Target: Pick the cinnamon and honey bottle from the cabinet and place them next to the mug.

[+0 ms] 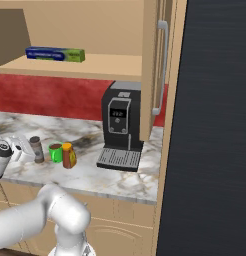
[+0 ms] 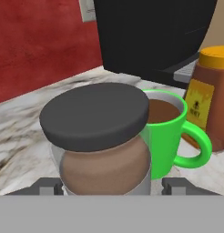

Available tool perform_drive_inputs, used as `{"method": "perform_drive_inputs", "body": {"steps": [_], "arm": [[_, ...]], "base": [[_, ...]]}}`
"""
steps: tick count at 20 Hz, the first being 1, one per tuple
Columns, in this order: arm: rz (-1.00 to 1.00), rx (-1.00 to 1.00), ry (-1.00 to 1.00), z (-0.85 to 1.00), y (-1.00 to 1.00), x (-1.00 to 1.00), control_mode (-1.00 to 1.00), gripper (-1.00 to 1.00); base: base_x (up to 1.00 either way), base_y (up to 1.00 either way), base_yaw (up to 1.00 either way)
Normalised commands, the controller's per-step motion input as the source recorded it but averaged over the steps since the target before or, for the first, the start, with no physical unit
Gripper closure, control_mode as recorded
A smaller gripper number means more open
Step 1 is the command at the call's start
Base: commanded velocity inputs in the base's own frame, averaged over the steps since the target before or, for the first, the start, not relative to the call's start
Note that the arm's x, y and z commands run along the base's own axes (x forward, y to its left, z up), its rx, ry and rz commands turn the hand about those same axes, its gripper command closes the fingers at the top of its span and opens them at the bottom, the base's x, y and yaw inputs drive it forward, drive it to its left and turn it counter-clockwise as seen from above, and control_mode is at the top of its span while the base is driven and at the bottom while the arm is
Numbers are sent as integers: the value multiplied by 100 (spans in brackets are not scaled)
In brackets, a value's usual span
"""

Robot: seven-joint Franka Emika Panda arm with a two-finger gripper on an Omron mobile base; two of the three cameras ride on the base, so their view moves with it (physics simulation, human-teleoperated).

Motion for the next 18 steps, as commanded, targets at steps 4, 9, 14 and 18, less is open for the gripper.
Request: {"method": "perform_drive_inputs", "body": {"steps": [4,9,14,18], "arm": [[0,0,0,0,0,0,-100,-100],[0,0,0,0,0,0,-100,-100],[0,0,0,9,4,0,-100,-100],[0,0,0,36,6,0,-100,-100]], "base": [[0,0,0],[0,0,0],[0,0,0],[0,0,0]]}}
